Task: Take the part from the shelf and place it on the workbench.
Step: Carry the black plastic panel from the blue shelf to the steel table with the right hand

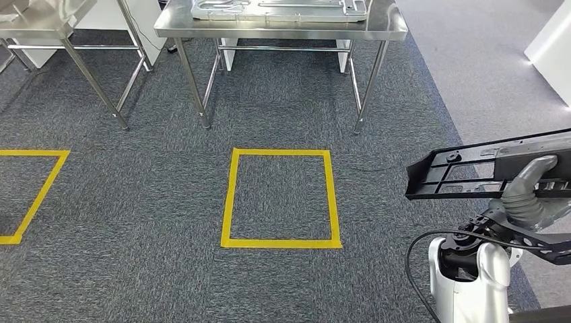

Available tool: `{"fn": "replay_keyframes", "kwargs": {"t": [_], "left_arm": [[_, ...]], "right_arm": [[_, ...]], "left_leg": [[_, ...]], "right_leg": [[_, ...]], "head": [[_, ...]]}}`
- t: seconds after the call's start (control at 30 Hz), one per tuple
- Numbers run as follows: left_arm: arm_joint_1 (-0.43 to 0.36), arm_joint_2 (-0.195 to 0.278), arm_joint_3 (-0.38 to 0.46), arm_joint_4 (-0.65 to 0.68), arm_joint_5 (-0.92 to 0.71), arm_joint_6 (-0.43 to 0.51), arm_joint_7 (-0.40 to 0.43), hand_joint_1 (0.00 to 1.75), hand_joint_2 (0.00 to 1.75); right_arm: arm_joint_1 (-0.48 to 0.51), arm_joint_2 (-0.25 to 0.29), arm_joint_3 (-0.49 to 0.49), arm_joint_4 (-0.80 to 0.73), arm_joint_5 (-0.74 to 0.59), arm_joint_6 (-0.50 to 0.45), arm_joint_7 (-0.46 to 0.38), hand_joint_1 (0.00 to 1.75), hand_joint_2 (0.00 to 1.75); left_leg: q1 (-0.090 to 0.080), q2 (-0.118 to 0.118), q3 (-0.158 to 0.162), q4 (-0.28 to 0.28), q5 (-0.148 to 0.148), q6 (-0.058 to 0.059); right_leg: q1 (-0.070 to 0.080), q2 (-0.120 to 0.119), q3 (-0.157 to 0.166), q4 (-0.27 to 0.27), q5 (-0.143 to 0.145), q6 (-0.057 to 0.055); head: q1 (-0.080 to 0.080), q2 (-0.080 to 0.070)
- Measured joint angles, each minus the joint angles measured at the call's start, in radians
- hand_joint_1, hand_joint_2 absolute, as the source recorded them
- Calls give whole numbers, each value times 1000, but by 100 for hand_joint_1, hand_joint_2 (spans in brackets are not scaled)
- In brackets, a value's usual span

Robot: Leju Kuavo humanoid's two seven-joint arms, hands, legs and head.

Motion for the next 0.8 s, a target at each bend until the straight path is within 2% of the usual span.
{"fn": "replay_keyframes", "kwargs": {"t": [0.03,0.07,0.1,0.17,0.2,0.23,0.3,0.37,0.43,0.5,0.53,0.57,0.6,0.63,0.7,0.73,0.77,0.8], "left_arm": [[0,0,0,0,-1,-1,2,0,175],[0,0,0,0,-3,-2,4,0,175],[0,0,0,0,-5,-2,6,0,175],[-2,2,0,1,-8,-2,8,0,175],[-4,3,0,1,-9,-2,9,0,175],[-4,4,-1,2,-10,-2,9,0,175],[-5,5,-1,2,-11,-2,10,0,175],[-6,6,-1,2,-11,1,10,0,175],[-10,6,-1,2,-10,9,9,0,175],[-18,6,-1,2,-7,20,7,0,175],[-22,6,0,2,-5,26,7,0,175],[-24,6,0,2,-3,33,7,0,175],[-25,6,0,2,-1,38,7,0,175],[-24,6,0,2,2,42,7,0,175],[-18,9,0,2,8,45,6,0,175],[-15,12,0,2,11,45,4,0,175],[-13,15,0,2,15,45,1,0,175],[-12,17,0,2,20,46,-1,0,175]], "right_arm": [[3,-1,0,4,5,2,2,175,175],[5,-1,0,7,9,5,5,175,175],[6,-2,-1,9,12,7,6,175,175],[8,-4,-1,13,15,11,8,175,175],[9,-6,-2,15,17,12,8,175,175],[11,-7,-3,17,18,13,10,175,175],[16,-8,-5,19,22,15,12,175,175],[21,-8,-6,20,28,17,15,175,175],[24,-8,-7,20,33,25,17,175,175],[28,-8,-7,20,35,36,20,175,175],[29,-8,-7,20,37,44,23,175,175],[29,-8,-7,20,39,51,27,175,175],[28,-8,-7,21,42,57,32,175,175],[26,-8,-6,21,46,63,36,175,175],[22,-8,-4,22,57,66,44,175,175],[20,-9,-1,22,67,67,51,175,175],[20,-9,1,20,79,69,61,175,175],[22,-9,3,18,90,71,73,175,175]], "left_leg": [[1,0,-1,4,-3,-4],[3,-1,-2,11,-8,-8],[8,-1,-2,21,-15,-15],[14,-2,-8,52,-38,-35],[15,-3,-15,70,-50,-45],[14,-4,-21,82,-59,-52],[12,-5,-26,91,-65,-60],[15,-6,-30,106,-77,-65],[15,-6,-68,191,-120,-66],[11,-6,-136,328,-176,-63],[8,-6,-167,386,-192,-59],[4,-6,-185,418,-193,-52],[-1,-6,-188,416,-174,-43],[-8,-6,-182,391,-144,-30],[-24,-8,-137,265,-64,10],[-31,-8,-116,210,-39,27],[-38,-8,-99,165,-27,42],[-42,-7,-92,149,-33,49]], "right_leg": [[-4,0,-23,41,-9,5],[-7,-1,-29,47,1,10],[-12,-1,-14,13,31,16],[-18,-2,43,-104,87,28],[-19,1,62,-143,98,23],[-18,4,67,-157,96,14],[-15,10,59,-146,86,-15],[-12,10,58,-142,82,-30],[-8,10,61,-142,79,-40],[-1,9,62,-142,75,-46],[5,9,63,-142,74,-49],[11,9,66,-142,71,-53],[17,10,70,-142,69,-56],[24,12,75,-142,67,-59],[36,13,86,-145,62,-64],[36,14,89,-148,61,-63],[34,14,90,-152,62,-60],[31,13,88,-156,64,-56]], "head": [[0,0],[0,0],[0,0],[0,0],[0,0],[1,0],[1,0],[1,0],[1,0],[1,0],[1,0],[1,0],[1,0],[1,0],[1,0],[2,0],[2,0],[2,0]]}}
